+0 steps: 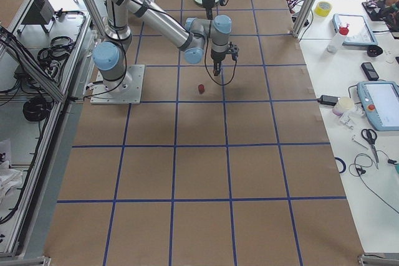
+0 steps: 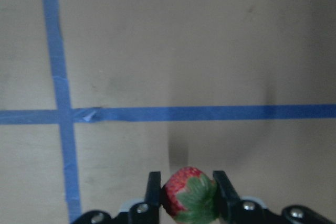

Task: Collect all strawberries into plate
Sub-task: 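Carry strawberry to plate with left gripper while right brings another mid-table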

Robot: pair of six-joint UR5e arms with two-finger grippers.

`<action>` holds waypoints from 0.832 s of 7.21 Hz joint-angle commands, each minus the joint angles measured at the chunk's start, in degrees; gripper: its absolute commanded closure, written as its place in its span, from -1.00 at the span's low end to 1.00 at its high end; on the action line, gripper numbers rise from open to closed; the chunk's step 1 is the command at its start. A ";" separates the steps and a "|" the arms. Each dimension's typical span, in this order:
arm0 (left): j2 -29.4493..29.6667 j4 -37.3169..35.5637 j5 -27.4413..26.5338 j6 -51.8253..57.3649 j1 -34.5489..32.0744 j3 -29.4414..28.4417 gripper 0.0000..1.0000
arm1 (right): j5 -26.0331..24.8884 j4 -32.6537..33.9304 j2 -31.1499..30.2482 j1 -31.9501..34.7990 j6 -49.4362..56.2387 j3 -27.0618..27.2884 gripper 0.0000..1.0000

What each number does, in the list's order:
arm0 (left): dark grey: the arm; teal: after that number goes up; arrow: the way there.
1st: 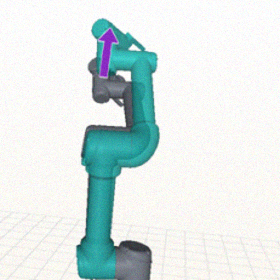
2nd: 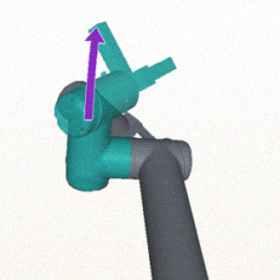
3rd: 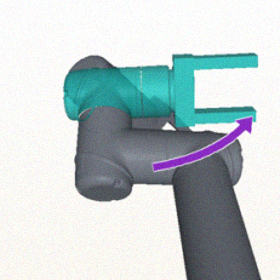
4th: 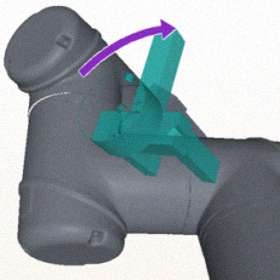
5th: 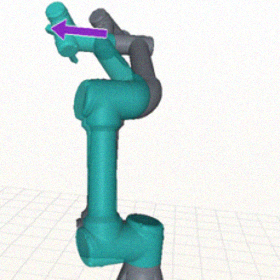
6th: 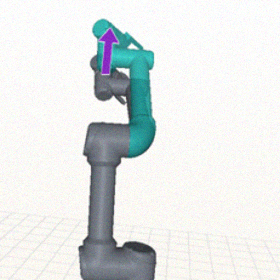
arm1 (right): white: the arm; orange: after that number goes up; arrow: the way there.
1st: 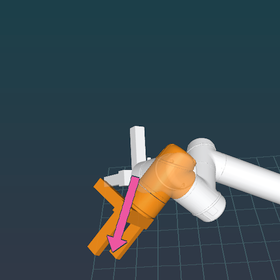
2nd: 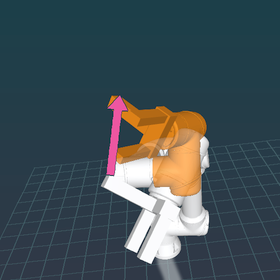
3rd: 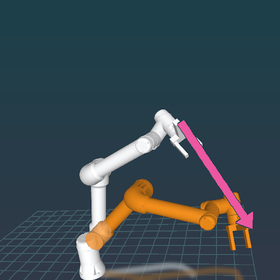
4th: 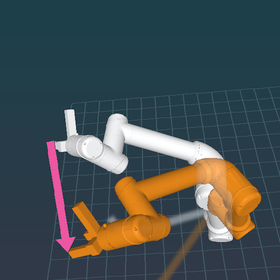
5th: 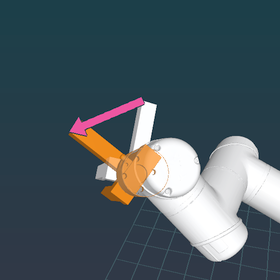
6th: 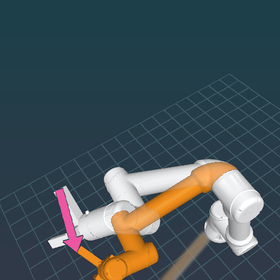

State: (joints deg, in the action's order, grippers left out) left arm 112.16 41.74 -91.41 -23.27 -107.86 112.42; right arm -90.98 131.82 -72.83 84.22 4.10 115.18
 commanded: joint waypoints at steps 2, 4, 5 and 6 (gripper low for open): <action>1.13 0.10 0.18 -0.20 -0.42 0.52 -0.36 | 2.64 -0.68 0.76 9.89 -17.85 -2.68 0.91; 1.05 0.01 0.18 0.07 -0.51 0.96 0.09 | 6.33 -0.68 0.85 11.30 -20.00 -2.59 0.91; 1.05 0.01 0.18 0.07 -0.51 1.13 0.21 | 6.43 -0.68 0.85 12.88 -22.62 -2.50 0.91; 0.44 0.01 0.09 1.02 -0.51 1.05 0.54 | 6.43 -0.68 0.94 14.20 -24.04 -2.59 0.91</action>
State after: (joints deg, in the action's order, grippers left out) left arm 113.06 41.75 -91.26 -22.97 -108.36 113.45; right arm -84.85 131.13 -71.97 96.74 -17.78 112.63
